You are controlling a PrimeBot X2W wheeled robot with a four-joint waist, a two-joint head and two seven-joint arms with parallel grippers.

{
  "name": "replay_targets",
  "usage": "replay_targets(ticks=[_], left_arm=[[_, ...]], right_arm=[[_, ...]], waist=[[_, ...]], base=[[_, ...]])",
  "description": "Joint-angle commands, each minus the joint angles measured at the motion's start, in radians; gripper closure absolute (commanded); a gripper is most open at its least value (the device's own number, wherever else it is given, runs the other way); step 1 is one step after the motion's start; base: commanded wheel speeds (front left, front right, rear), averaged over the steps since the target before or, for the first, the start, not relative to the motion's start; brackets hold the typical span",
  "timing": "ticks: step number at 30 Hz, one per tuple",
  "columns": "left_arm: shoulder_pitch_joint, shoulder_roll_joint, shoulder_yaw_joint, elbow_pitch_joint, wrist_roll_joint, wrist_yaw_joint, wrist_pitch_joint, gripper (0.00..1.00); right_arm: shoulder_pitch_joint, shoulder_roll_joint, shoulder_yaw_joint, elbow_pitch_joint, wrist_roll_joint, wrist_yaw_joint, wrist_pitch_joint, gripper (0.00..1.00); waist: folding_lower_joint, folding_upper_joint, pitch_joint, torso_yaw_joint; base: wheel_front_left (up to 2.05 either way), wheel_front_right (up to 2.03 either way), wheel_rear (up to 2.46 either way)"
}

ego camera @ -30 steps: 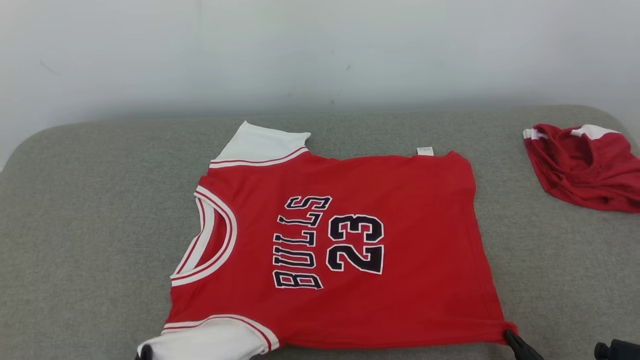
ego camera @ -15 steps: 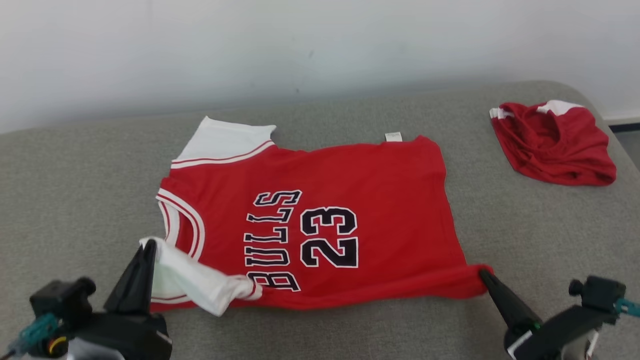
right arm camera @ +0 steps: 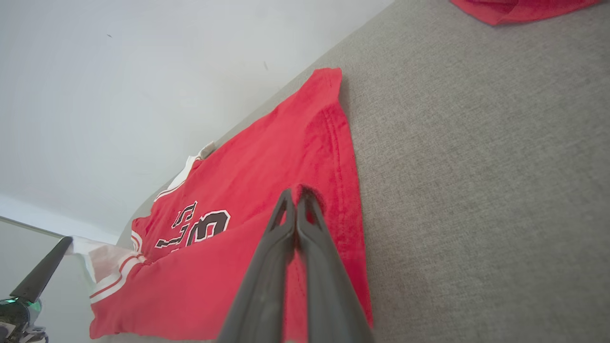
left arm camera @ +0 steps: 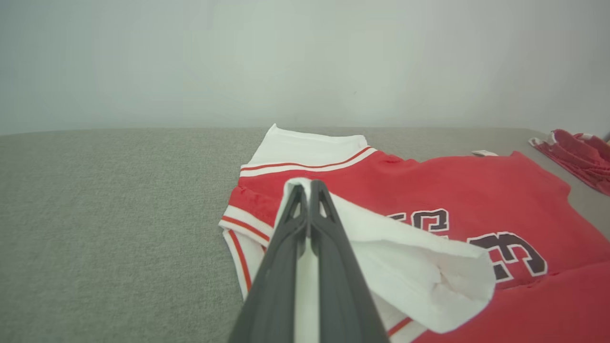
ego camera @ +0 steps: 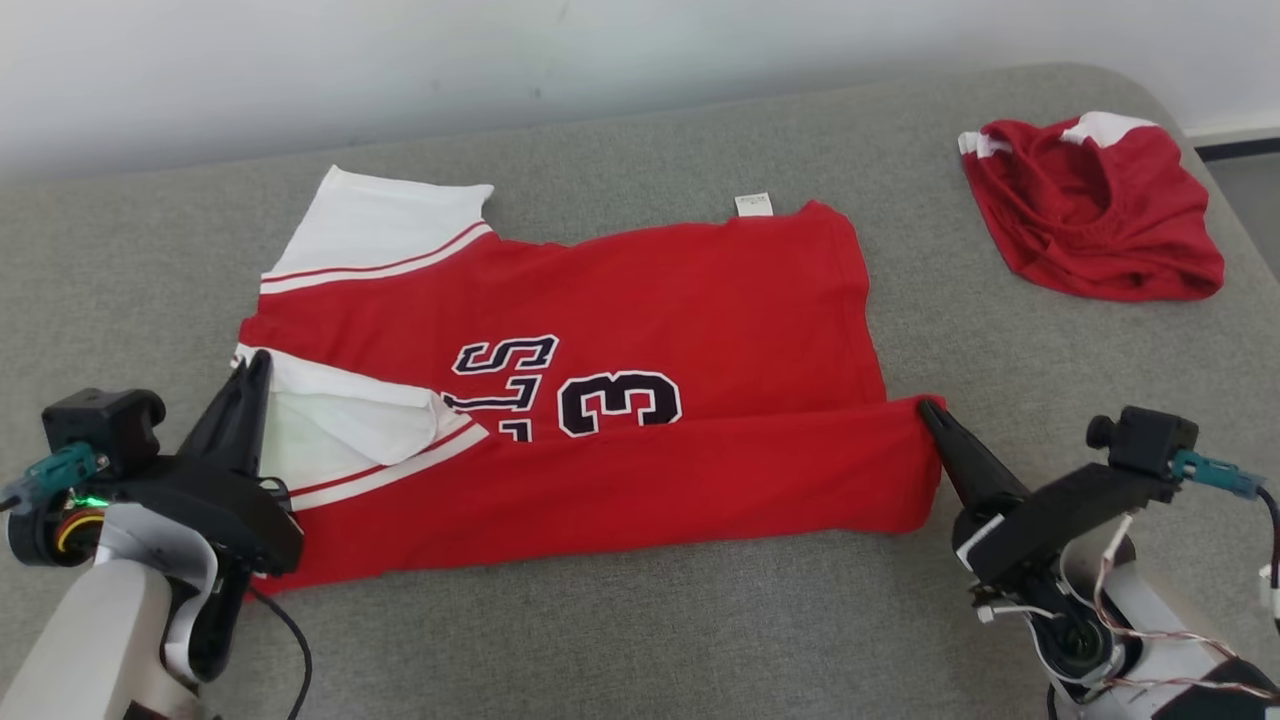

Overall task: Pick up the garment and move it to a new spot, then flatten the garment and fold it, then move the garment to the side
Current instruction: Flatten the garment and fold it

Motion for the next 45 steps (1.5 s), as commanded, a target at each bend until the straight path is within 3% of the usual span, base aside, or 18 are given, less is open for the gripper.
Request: replay_targets(ticks=[1, 4, 5, 6, 7, 8, 16, 22, 30, 39, 45], left_arm=[[-0.022, 0.005, -0.006, 0.022, 0.006, -0.003, -0.012, 1.00], [-0.052, 0.007, -0.022, 0.079, 0.010, -0.009, -0.018, 1.00], [-0.060, 0.005, -0.025, 0.094, 0.008, -0.007, -0.023, 1.00], [-0.067, 0.003, -0.027, 0.103, 0.009, -0.007, -0.038, 0.67], [-0.072, -0.002, -0.029, 0.111, 0.010, -0.008, -0.055, 0.24], [-0.072, -0.007, -0.029, 0.120, 0.005, -0.009, -0.070, 0.00], [-0.019, -0.021, -0.025, 0.108, -0.015, -0.013, -0.157, 0.00], [0.076, -0.031, -0.020, 0.060, -0.009, 0.017, -0.178, 0.00], [0.205, -0.046, -0.049, 0.042, -0.012, 0.059, -0.158, 0.00], [0.210, -0.031, -0.072, 0.098, 0.027, 0.095, -0.156, 0.00], [0.195, -0.057, -0.079, 0.171, 0.004, 0.086, -0.136, 0.00]], right_arm=[[-0.019, 0.013, 0.008, 0.015, -0.009, -0.002, -0.006, 1.00], [-0.051, 0.020, 0.028, 0.049, -0.027, -0.002, -0.007, 1.00], [-0.058, 0.021, 0.033, 0.057, -0.031, -0.002, -0.012, 0.71], [-0.063, 0.020, 0.036, 0.062, -0.038, -0.002, -0.024, 0.43], [-0.065, 0.019, 0.039, 0.068, -0.039, -0.002, -0.032, 0.00], [-0.063, 0.017, 0.041, 0.072, -0.043, -0.002, -0.046, 0.00], [0.005, -0.016, 0.047, 0.049, -0.074, -0.002, -0.133, 0.00], [0.086, -0.038, 0.052, 0.026, -0.129, -0.002, -0.171, 0.00], [0.148, -0.002, 0.010, 0.058, -0.213, -0.002, -0.192, 0.00], [0.149, 0.038, -0.016, 0.103, -0.284, -0.002, -0.177, 0.00], [0.129, 0.073, -0.016, 0.134, -0.309, -0.002, -0.159, 0.00]], waist=[[-0.0002, -0.0001, 0.021, -0.013], [-0.0002, -0.0001, 0.029, -0.013], [-0.0002, -0.0001, 0.030, -0.012], [-0.0002, -0.0001, 0.028, -0.010], [-0.0002, -0.0001, 0.025, -0.007], [-0.0002, -0.0001, 0.020, -0.003], [-0.0002, -0.0001, -0.029, 0.026], [-0.0002, -0.0001, -0.055, 0.052], [-0.0002, -0.0001, -0.044, 0.065], [-0.0002, -0.0001, -0.027, 0.061], [-0.0002, -0.0001, -0.020, 0.062]], base=[[0.00, 0.00, 0.00], [0.00, 0.00, 0.00], [0.00, 0.00, 0.00], [0.00, 0.00, 0.00], [0.00, 0.00, 0.00], [0.00, 0.00, 0.00], [0.00, 0.00, 0.00], [0.00, 0.00, 0.00], [0.00, 0.00, 0.00], [0.00, 0.00, 0.00], [0.00, 0.00, 0.00]])
